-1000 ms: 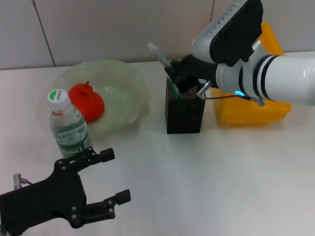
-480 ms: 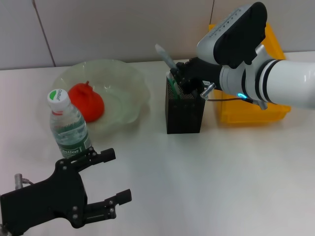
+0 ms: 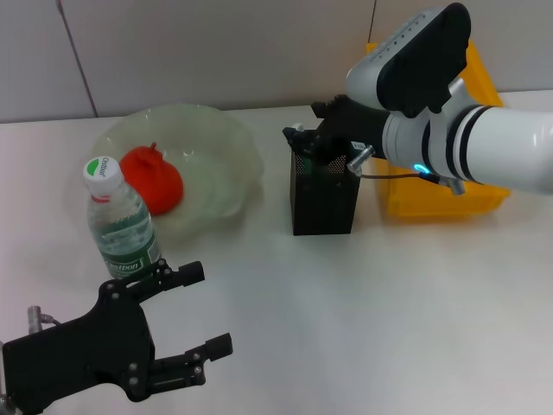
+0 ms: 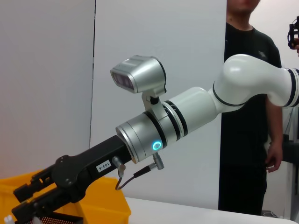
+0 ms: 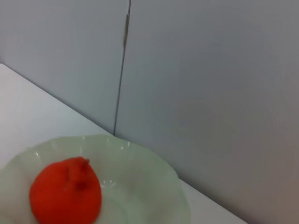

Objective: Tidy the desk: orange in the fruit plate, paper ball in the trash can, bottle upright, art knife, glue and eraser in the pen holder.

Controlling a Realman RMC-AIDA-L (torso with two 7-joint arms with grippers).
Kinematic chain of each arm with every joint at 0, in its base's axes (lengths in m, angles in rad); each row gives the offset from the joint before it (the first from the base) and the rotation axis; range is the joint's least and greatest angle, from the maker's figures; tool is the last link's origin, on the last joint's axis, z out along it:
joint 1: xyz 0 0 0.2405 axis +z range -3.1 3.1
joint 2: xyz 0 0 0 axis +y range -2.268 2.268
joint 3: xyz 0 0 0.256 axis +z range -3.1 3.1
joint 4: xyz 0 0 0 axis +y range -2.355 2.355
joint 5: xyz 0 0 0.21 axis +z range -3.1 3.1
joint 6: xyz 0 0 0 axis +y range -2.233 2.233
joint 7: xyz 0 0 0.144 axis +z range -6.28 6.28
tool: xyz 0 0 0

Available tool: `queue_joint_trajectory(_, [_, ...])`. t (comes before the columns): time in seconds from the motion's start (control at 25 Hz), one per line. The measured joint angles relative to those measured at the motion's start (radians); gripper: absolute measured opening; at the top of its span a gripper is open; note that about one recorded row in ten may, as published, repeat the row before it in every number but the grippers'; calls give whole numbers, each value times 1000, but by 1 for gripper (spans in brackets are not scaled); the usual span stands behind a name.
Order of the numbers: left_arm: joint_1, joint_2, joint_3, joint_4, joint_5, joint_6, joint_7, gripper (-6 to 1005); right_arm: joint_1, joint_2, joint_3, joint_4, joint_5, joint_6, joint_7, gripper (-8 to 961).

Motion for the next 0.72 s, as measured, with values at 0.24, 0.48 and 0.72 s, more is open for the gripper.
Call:
queue_joint_trajectory(0.24, [1,0,0,0,0,0,-1,859,-4,-4,5,35,38,-21,-2,592])
queue_joint_trajectory(0.48, [3,0,0,0,1,0,-1,859,-22,-5,16,93,130,-48,-18,724])
queue_joint_trajectory(0.72, [5,0,0,-1,0,3,0,859,-83,-6,39,159,370,-55,-194,757])
